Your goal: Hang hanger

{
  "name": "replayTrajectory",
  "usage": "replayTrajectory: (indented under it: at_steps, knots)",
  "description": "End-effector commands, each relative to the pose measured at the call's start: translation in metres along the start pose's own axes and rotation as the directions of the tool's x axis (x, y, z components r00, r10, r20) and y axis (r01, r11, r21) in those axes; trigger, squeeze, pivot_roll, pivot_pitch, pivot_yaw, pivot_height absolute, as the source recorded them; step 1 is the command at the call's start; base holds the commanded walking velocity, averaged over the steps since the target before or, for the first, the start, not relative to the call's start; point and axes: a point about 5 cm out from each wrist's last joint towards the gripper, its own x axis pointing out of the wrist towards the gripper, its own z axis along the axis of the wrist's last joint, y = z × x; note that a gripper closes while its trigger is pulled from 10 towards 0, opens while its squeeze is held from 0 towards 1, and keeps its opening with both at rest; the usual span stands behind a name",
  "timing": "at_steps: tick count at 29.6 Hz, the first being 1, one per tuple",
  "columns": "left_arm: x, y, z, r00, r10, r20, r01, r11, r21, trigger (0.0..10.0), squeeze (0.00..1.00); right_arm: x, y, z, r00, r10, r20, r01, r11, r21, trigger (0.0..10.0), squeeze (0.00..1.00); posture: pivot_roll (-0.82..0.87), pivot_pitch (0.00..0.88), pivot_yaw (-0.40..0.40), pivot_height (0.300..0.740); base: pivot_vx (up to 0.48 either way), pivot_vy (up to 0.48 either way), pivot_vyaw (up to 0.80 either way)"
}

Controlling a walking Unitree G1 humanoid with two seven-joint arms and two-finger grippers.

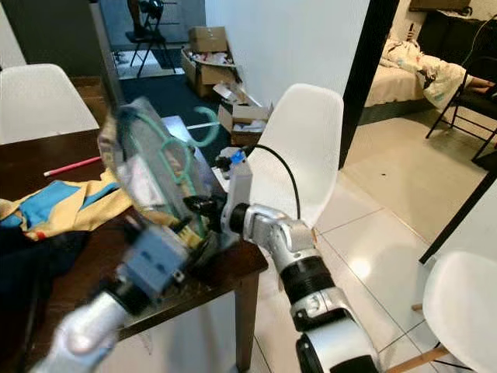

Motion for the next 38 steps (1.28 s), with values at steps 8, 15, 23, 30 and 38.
replayTrajectory:
  at_steps: [8,15,23,30,38]
  knots:
    - [-0.033,0.025,0.039,0.958,-0.276,0.075,0.283,0.953,-0.106,10.0,1.0,-0.026,-0.016,0.001,0.999,0.04,0.018,-0.037,0.991,-0.132,0.0,0.0,0.16,0.0,-0.093,0.74,0.0,0.0,0.0]
    - [-0.037,0.069,0.054,0.99,-0.119,0.073,0.12,0.993,-0.007,10.0,1.0,-0.073,-0.025,0.02,0.975,0.21,0.071,-0.187,0.951,-0.245,0.0,0.0,0.16,0.0,-0.095,0.74,0.0,0.0,0.0]
    - [-0.05,0.103,0.062,0.994,-0.03,0.104,0.035,0.998,-0.045,10.0,0.0,-0.133,-0.028,0.044,0.904,0.395,0.162,-0.349,0.902,-0.253,0.0,0.0,0.15,0.0,-0.094,0.74,0.0,0.0,0.0]
    - [-0.052,0.117,0.073,0.987,-0.026,0.16,0.036,0.998,-0.059,10.0,0.0,-0.168,-0.018,0.049,0.824,0.542,0.164,-0.495,0.83,-0.256,0.0,0.0,0.13,0.0,-0.089,0.74,0.0,0.0,0.0]
    - [-0.065,0.143,0.089,0.965,0.033,0.261,-0.01,0.996,-0.088,10.0,0.0,-0.181,-0.005,0.032,0.783,0.622,0.034,-0.594,0.762,-0.257,0.0,0.0,0.14,0.0,-0.084,0.74,0.0,0.0,0.0]
